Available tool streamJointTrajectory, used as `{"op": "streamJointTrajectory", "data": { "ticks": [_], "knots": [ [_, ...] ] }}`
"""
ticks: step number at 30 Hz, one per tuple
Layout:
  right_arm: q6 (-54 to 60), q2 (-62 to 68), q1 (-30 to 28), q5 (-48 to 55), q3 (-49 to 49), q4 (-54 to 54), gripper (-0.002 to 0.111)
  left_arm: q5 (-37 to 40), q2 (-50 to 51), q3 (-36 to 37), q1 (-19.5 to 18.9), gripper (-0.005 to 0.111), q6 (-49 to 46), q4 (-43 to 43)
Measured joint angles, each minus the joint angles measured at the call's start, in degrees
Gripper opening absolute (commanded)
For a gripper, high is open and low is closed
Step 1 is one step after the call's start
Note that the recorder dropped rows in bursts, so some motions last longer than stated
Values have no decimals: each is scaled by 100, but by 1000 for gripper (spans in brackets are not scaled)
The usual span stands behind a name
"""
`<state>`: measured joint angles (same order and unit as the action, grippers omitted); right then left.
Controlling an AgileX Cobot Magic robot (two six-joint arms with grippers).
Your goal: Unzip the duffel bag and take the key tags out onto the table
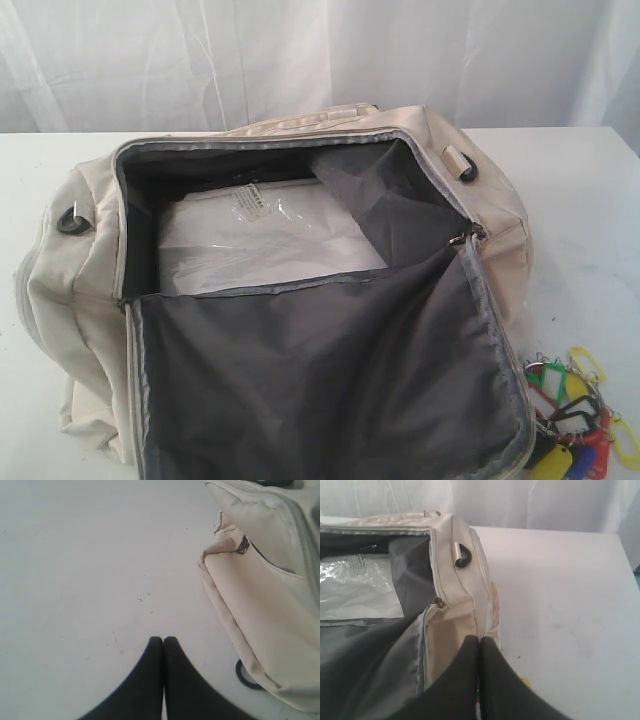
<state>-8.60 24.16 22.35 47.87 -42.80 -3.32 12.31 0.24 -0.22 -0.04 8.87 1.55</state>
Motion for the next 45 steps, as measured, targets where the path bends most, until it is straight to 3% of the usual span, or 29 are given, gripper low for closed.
{"op": "streamJointTrajectory", "data": {
  "ticks": [11,21,41,45],
  "knots": [
    [0,-1126,0,0,9,0,0,-4,0,0,0,0,-12,0],
    [0,-1157,0,-50,1370,0,0,-4,0,0,0,0,-12,0],
    [-24,-2383,0,-3294,4060,24,0,-14,0,0,0,0,-12,0],
    [-27,-2383,0,-3247,4239,24,0,-14,0,0,0,0,-12,0]
  ]
}}
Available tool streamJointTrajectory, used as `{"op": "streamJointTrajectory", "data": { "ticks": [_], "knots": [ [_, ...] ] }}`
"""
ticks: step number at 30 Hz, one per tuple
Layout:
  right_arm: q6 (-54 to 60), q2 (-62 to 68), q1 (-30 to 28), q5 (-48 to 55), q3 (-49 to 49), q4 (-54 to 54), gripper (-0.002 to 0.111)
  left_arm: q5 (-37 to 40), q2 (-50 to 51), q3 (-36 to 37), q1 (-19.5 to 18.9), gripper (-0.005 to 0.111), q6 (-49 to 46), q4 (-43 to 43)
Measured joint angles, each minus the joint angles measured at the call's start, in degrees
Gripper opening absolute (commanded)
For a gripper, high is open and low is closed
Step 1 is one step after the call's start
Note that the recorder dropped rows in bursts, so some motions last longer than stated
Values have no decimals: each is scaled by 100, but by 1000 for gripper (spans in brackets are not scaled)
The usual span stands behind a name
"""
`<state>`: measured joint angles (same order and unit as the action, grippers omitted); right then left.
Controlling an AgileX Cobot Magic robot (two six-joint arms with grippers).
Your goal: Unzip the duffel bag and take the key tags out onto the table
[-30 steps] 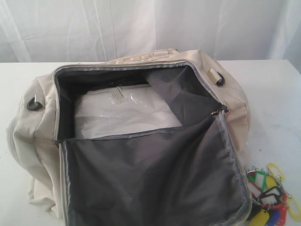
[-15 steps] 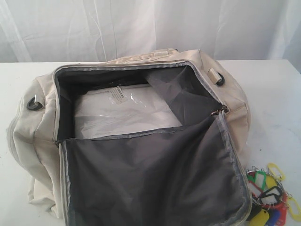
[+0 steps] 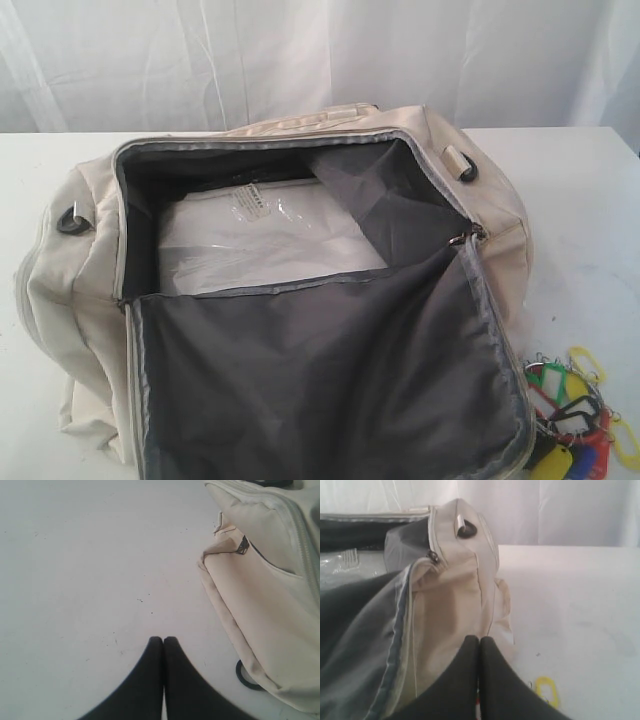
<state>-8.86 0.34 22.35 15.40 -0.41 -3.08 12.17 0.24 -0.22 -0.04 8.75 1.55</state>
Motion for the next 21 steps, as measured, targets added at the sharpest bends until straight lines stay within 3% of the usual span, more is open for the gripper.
{"op": "streamJointTrajectory", "data": {
  "ticks": [7,15,21],
  "knots": [
    [-10,0,-142,290,14,18,0,-4,0,0,0,0,0,0],
    [-10,0,-1176,299,14,18,0,-4,0,0,0,0,0,0],
    [-10,0,-1401,299,14,18,0,-4,0,0,0,0,0,0]
  ]
}}
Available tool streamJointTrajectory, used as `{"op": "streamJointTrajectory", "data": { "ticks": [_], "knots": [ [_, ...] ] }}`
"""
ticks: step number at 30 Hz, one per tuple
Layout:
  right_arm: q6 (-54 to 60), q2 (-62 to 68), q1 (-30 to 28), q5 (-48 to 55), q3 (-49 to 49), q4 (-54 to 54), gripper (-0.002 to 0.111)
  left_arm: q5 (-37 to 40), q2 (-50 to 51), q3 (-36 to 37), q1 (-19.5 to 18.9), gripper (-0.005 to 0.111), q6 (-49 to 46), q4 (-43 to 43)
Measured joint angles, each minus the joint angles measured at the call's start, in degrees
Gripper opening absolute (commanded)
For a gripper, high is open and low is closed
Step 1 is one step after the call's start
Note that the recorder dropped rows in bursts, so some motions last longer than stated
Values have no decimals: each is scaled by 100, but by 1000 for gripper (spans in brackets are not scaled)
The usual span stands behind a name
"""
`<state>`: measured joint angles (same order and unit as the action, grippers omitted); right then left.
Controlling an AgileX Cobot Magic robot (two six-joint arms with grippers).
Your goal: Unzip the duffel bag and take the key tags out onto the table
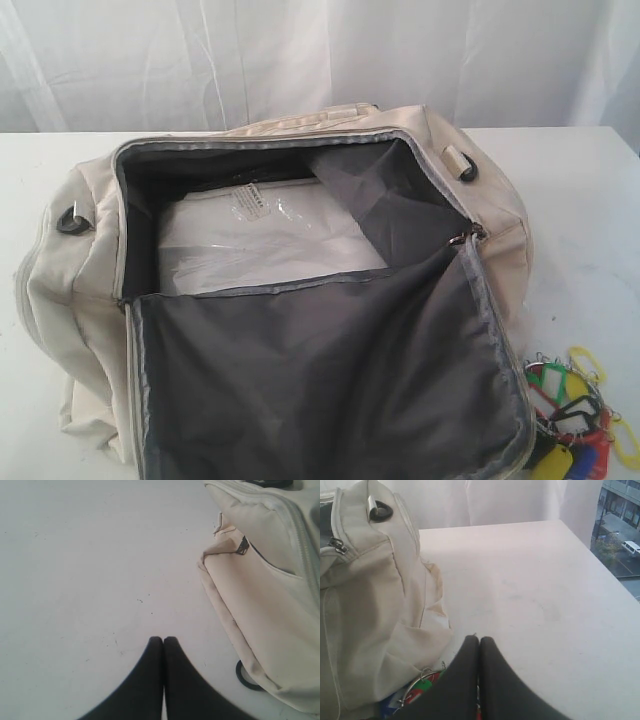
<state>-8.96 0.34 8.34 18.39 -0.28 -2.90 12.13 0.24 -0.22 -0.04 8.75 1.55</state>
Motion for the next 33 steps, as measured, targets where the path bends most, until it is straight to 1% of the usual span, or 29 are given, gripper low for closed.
{"op": "streamJointTrajectory", "data": {
  "ticks": [21,29,33],
  "knots": [
    [0,0,0,15,0,45,0,0,0,0,0,0,0,0],
    [414,0,374,15,0,67,0,0,0,0,0,0,0,0],
    [510,0,440,15,0,67,0,0,0,0,0,0,0,0]
  ]
}}
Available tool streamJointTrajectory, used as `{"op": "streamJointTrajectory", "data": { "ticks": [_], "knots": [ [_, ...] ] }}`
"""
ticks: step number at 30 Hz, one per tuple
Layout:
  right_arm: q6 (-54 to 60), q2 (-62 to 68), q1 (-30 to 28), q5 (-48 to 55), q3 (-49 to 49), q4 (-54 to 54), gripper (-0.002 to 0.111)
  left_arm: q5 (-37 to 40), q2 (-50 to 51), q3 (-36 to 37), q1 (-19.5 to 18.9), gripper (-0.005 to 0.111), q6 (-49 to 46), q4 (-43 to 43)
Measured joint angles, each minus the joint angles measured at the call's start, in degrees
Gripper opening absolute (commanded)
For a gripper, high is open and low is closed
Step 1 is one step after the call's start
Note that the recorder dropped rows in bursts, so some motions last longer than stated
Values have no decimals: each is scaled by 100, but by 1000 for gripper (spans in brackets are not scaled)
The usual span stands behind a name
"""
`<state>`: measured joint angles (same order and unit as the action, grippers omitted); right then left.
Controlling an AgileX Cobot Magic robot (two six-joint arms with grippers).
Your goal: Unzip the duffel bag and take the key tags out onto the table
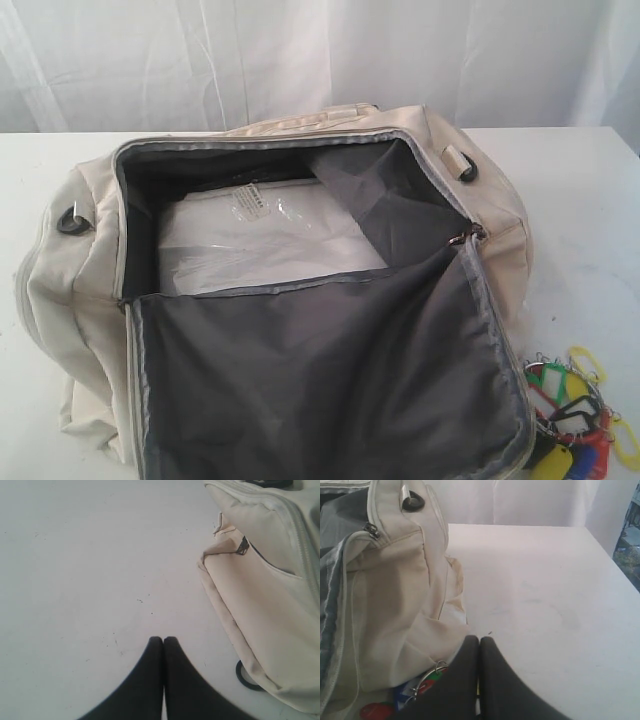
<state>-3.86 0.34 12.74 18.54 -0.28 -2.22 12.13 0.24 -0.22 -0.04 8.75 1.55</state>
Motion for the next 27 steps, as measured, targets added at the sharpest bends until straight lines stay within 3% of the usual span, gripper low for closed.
{"op": "streamJointTrajectory", "data": {
  "ticks": [27],
  "knots": [
    [25,0,0,129,0,0,0,0,0,0,0,0,0,0]
  ]
}}
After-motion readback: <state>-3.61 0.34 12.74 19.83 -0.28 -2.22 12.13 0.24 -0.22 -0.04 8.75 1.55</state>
